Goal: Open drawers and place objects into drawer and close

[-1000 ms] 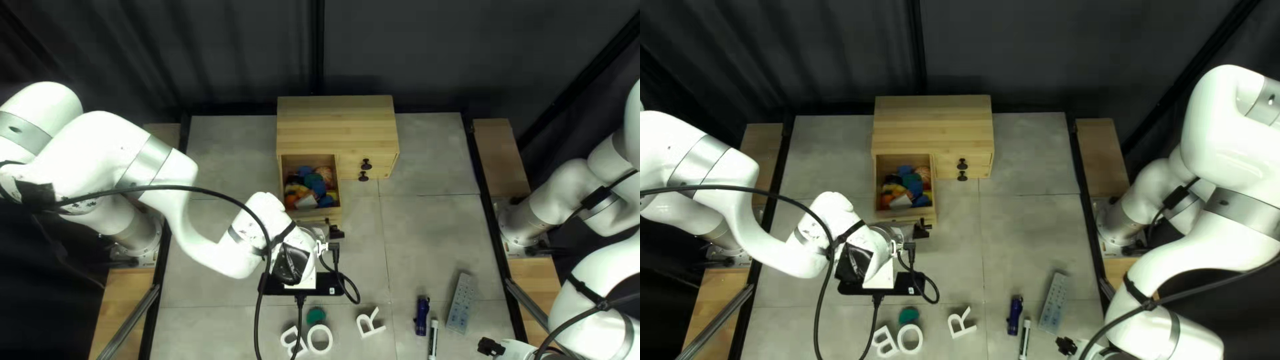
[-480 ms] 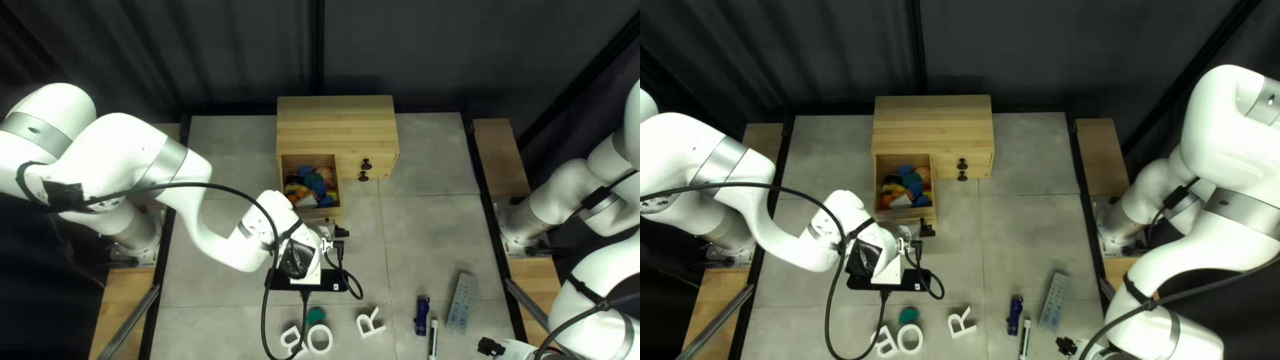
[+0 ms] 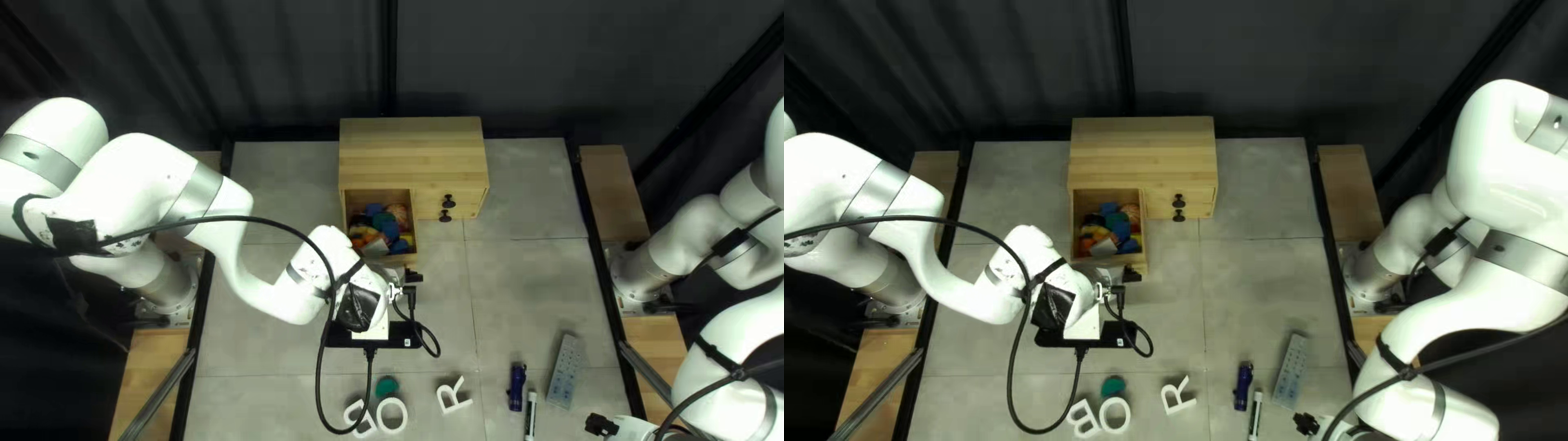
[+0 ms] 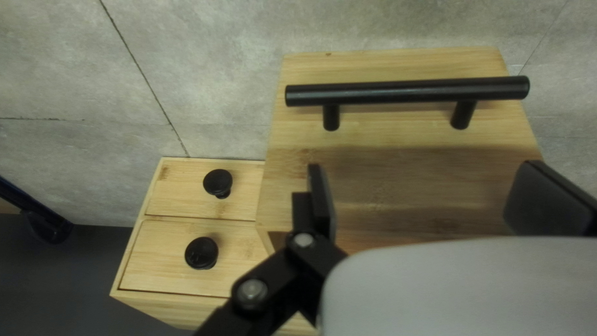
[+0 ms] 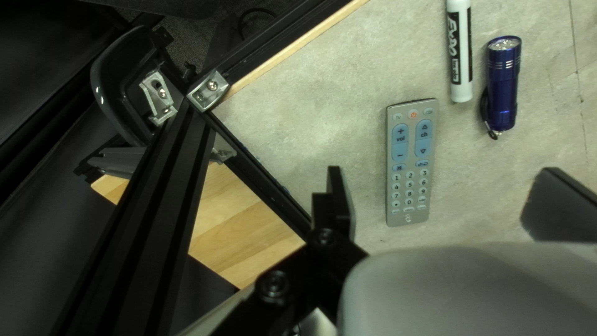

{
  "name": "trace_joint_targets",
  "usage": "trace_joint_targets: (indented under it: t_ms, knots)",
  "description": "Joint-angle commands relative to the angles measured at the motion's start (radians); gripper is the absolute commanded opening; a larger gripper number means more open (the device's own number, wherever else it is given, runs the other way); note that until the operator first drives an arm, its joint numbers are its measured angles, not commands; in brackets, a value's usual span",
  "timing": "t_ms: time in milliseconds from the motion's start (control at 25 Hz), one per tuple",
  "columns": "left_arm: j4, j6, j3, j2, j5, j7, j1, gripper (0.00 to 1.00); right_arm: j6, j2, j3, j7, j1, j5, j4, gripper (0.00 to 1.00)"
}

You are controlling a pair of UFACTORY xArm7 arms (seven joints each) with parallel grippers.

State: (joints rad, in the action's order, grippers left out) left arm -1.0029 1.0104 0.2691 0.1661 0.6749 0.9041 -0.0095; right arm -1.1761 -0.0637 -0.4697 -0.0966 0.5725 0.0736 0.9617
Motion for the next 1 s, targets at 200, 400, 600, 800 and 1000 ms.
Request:
trace_joint_targets:
  t_ms: [200, 400, 600, 800, 1000]
  knots:
    - [0.003, -0.001, -0.004, -0.002, -0.007, -0.004, 0.005, 1.0, 0.0, 0.0, 0.0, 0.0, 0.0, 0.0, 0.0, 1.0]
    - [0.005, 0.006, -0.007, -0.007, -0.008, -0.002, 0.009, 1.0, 0.0, 0.0, 0.0, 0.0, 0.0, 0.0, 0.0, 1.0]
    - [0.002, 0.013, -0.011, -0.01, -0.009, 0.003, 0.012, 1.0, 0.0, 0.0, 0.0, 0.0, 0.0, 0.0, 0.0, 1.0]
    - [0.0, 0.026, -0.011, -0.017, -0.015, 0.009, 0.013, 1.0, 0.0, 0.0, 0.0, 0.0, 0.0, 0.0, 0.0, 1.0]
    - [-0.006, 0.038, -0.009, -0.023, -0.021, 0.013, 0.012, 1.0, 0.0, 0.0, 0.0, 0.0, 0.0, 0.0, 0.0, 1.0]
